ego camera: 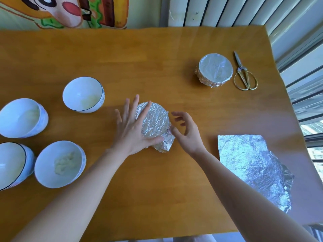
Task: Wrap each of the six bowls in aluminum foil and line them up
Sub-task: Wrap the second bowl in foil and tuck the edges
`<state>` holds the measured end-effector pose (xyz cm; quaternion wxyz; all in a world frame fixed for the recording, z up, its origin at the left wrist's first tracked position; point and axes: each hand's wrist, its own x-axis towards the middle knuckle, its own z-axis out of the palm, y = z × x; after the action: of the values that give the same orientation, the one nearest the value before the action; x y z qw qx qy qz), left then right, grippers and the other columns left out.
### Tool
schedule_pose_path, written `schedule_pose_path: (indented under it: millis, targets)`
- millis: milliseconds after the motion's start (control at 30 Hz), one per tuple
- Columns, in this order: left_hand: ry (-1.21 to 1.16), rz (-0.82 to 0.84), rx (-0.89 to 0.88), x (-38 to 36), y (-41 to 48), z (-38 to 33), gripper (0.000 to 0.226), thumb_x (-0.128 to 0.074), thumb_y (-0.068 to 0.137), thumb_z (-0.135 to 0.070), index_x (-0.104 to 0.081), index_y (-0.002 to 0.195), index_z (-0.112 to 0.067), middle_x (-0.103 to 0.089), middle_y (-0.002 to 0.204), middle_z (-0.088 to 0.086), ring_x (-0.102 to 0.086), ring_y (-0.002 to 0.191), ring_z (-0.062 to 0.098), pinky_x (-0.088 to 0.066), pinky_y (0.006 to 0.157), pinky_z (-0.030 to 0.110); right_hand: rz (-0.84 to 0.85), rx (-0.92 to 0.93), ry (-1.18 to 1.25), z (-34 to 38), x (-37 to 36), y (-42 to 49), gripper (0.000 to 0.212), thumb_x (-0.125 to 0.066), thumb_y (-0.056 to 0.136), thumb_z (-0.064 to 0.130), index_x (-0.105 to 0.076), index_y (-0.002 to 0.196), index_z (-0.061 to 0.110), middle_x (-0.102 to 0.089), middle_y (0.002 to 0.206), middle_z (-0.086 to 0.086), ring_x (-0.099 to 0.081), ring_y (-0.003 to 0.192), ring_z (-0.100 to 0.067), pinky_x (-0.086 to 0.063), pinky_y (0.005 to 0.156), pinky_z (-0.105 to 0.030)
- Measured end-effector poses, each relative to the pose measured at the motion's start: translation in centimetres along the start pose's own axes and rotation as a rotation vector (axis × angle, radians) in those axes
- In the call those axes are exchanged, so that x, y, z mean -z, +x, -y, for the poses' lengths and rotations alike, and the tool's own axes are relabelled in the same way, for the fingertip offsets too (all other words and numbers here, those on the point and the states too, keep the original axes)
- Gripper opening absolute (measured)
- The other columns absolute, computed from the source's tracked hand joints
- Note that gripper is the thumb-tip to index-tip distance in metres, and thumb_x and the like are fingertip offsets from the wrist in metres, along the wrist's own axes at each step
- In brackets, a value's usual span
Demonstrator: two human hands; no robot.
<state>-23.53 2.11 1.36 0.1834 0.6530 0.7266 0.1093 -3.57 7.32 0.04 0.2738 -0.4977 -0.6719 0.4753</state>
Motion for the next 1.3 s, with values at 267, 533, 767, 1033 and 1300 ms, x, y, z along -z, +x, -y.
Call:
schedule_pose_path:
  millis: [267,533,767,1033,1300]
  targets:
    - [0.169,0.013,-0.028,-2.1,0.4,1.1,0.119,-0.04,0.06,-0.094,-0.012,0.158,-0.033,-0.003,0.165,0.008,-0.025,0.138,0.035,-0.038,0.102,0.051,-0.036,-0.013,0.116,-0.9,-1.1,-1.0,0.026,-0.075,0.085,0.01,-0.063,0.107,0.01,-0.07,0.11,0.006,-0.067,0.097,-0.01,-0.053,0.086,-0.024]
    - [0.153,-0.078,-0.079,-2.5,0.5,1.3,0.116,-0.041,0.063,-0.093,-0.02,0.157,-0.029,-0.017,0.162,0.013,-0.035,0.131,0.04,-0.04,0.102,0.051,-0.043,-0.068,0.204,-2.1,-1.4,-1.6,0.029,-0.079,0.081,0.006,-0.062,0.103,0.003,-0.07,0.118,0.0,-0.07,0.1,-0.006,-0.052,0.09,-0.019]
    - [0.159,-0.079,-0.071,-2.4,0.4,1.1,0.115,-0.043,0.062,-0.089,-0.019,0.157,-0.03,-0.016,0.162,0.012,-0.034,0.13,0.037,-0.041,0.101,0.05,-0.101,-0.055,0.158,-3.2,-1.8,-0.7,0.007,-0.078,0.08,0.001,-0.074,0.085,0.004,-0.074,0.101,-0.004,-0.071,0.094,-0.015,-0.055,0.085,-0.029]
    - [0.18,-0.057,-0.058,-2.3,0.4,1.0,0.114,-0.041,0.062,-0.088,-0.017,0.158,-0.03,-0.013,0.163,0.011,-0.034,0.13,0.036,-0.043,0.099,0.048,-0.049,-0.157,0.223,-2.3,-1.6,-0.3,0.03,-0.073,0.084,0.003,-0.064,0.108,0.018,-0.075,0.082,0.003,-0.068,0.075,-0.008,-0.048,0.076,-0.019]
    - [0.187,-0.063,-0.047,-2.4,0.4,0.8,0.112,-0.041,0.064,-0.086,-0.018,0.157,-0.03,-0.014,0.162,0.012,-0.034,0.129,0.037,-0.042,0.101,0.048,-0.033,-0.131,0.078,-2.5,-1.2,0.8,0.029,-0.076,0.079,0.001,-0.076,0.106,0.012,-0.07,0.092,-0.008,-0.06,0.075,-0.003,-0.048,0.075,-0.016]
